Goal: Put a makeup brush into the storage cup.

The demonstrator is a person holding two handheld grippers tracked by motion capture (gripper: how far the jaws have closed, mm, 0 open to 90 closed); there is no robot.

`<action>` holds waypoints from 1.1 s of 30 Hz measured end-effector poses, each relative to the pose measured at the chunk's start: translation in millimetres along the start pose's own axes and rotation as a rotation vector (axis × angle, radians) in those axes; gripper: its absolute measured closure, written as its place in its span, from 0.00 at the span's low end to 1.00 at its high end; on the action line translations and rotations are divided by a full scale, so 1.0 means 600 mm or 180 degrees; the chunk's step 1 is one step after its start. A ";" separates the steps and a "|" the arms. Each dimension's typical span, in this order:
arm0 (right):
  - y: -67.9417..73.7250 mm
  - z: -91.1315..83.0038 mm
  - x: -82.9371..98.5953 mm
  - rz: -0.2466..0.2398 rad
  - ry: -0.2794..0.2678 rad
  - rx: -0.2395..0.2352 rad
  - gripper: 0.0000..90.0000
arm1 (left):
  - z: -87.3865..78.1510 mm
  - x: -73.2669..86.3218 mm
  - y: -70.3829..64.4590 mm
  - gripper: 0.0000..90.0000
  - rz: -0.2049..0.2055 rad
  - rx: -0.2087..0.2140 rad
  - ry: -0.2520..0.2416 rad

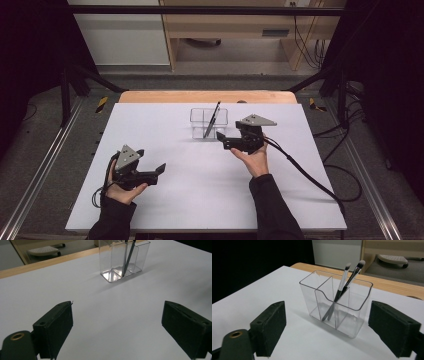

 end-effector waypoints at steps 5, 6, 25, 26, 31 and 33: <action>-0.005 -0.027 0.003 0.0016 -0.0062 -0.0034 0.14 | 0.000 0.000 0.000 0.11 0.0002 -0.0004 0.0001; -0.006 -0.033 0.004 0.0027 -0.0071 -0.0042 0.13 | 0.000 0.000 0.000 0.10 0.0002 -0.0004 0.0002; -0.023 -0.114 0.035 -0.0140 -0.0135 -0.0039 0.09 | 0.000 0.002 -0.001 0.10 0.0023 0.0007 0.0009; -0.025 -0.117 0.037 -0.0137 -0.0137 -0.0029 0.09 | 0.000 0.002 -0.001 0.10 0.0020 0.0010 0.0008; -0.035 -0.131 0.047 -0.0104 -0.0138 -0.0030 0.09 | -0.001 0.002 0.000 0.10 0.0012 0.0008 0.0006; -0.038 -0.136 0.053 -0.0120 -0.0112 -0.0007 0.09 | -0.002 0.002 -0.001 0.10 0.0013 0.0015 0.0000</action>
Point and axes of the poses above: each handheld gripper's, and its own axes: z roughly forward along the jaws, x roughly out of its underside, y roughly to its left, the point moved 3 cm from there along z, roughly forward along the jaws, and after that the axes turned 4 degrees about x, right-handed, at the moved point
